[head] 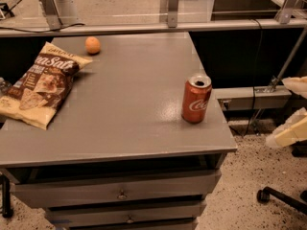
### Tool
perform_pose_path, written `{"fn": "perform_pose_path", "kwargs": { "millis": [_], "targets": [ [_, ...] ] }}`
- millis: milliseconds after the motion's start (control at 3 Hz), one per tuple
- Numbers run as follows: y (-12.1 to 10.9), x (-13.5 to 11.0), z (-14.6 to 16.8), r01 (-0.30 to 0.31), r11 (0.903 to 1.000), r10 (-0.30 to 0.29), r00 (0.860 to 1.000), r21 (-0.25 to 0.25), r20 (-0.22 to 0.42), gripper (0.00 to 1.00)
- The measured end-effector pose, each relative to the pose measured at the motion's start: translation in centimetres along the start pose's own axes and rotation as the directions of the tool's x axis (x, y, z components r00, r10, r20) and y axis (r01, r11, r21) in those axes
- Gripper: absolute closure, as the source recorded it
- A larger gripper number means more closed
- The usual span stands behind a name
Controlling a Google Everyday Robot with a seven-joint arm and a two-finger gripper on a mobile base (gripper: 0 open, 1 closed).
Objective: Knock coke can over
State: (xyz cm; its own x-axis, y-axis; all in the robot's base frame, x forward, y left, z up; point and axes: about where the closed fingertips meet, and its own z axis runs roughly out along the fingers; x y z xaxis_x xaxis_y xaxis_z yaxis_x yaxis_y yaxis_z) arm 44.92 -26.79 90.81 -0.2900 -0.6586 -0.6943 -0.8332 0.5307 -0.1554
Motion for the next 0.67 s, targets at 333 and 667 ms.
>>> {"fn": "perform_pose_path", "kwargs": {
  "millis": [333,667],
  "targets": [
    [-1.7,-1.4,1.9,-0.047,0.9985,0.039,0.974,0.029,0.221,0.00],
    [-2.8,-5.2,3.9,-0.086,0.9960,0.069,0.905,0.023,0.421,0.00]
  ]
}}
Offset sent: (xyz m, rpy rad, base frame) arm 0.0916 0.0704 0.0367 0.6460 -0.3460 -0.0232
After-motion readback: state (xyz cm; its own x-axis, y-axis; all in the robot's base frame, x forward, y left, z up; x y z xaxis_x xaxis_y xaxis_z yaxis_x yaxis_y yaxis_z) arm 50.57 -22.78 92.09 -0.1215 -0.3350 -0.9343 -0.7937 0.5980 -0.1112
